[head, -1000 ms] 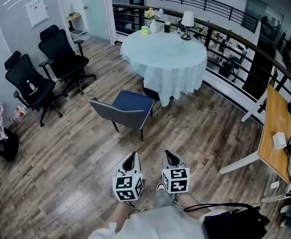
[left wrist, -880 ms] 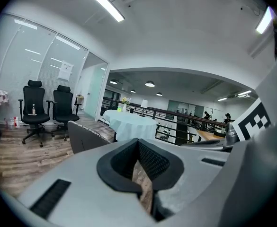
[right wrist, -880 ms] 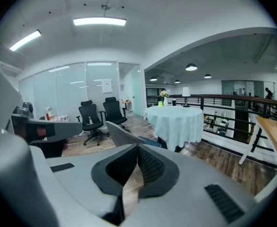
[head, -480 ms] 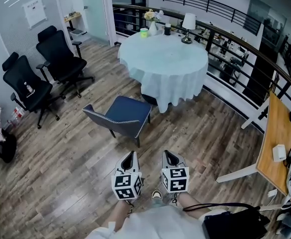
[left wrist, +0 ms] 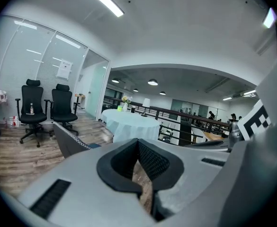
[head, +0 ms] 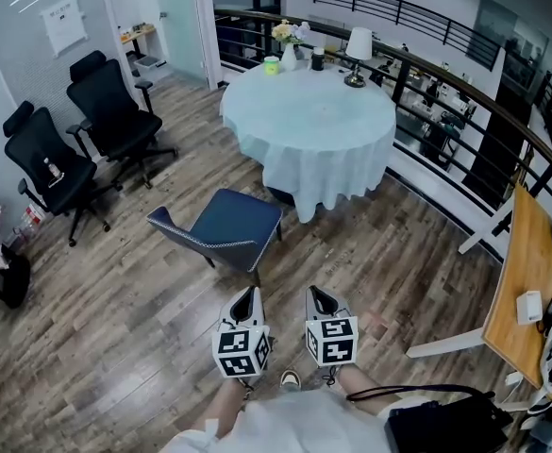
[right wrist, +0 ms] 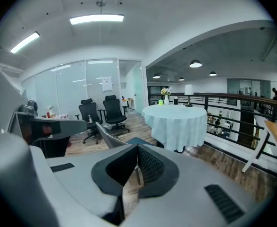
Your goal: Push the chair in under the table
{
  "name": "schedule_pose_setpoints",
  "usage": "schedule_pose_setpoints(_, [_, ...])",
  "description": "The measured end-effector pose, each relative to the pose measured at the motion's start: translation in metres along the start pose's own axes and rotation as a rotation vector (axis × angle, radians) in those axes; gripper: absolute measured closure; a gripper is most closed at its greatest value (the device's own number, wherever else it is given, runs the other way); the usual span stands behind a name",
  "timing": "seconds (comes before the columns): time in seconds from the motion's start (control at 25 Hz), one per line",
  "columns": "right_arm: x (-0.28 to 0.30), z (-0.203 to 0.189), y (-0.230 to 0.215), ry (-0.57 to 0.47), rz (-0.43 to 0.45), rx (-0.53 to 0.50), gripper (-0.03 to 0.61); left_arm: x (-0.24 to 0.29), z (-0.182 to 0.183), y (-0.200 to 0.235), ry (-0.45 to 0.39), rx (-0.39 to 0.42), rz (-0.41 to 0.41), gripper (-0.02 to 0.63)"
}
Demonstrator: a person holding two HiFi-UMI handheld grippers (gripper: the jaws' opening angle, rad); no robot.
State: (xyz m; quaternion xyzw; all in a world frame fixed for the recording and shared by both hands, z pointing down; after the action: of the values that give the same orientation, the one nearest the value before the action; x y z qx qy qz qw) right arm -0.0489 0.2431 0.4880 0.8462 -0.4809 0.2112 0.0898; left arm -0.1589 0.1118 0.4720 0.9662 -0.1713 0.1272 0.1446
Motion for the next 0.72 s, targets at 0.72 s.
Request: schedule_pose_setpoints(0.72, [0.031, 0.002, -0.033, 0.018, 0.053, 0.008, 0.561, 0.034, 0.001, -0.001, 0.018, -0.006, 0.064, 0.611])
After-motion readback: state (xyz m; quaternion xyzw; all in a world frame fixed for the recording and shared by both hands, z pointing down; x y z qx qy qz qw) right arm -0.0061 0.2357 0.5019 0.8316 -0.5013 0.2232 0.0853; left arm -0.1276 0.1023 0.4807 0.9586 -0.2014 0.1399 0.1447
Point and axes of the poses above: the fingertips, and each gripper's own axes: x forward along the fingers, y to its left, z out of its top, the point moved 7 cm from there along -x, backward along the fingers, and after that the axes turned 2 degrees about -x, right-handed, at the moved point
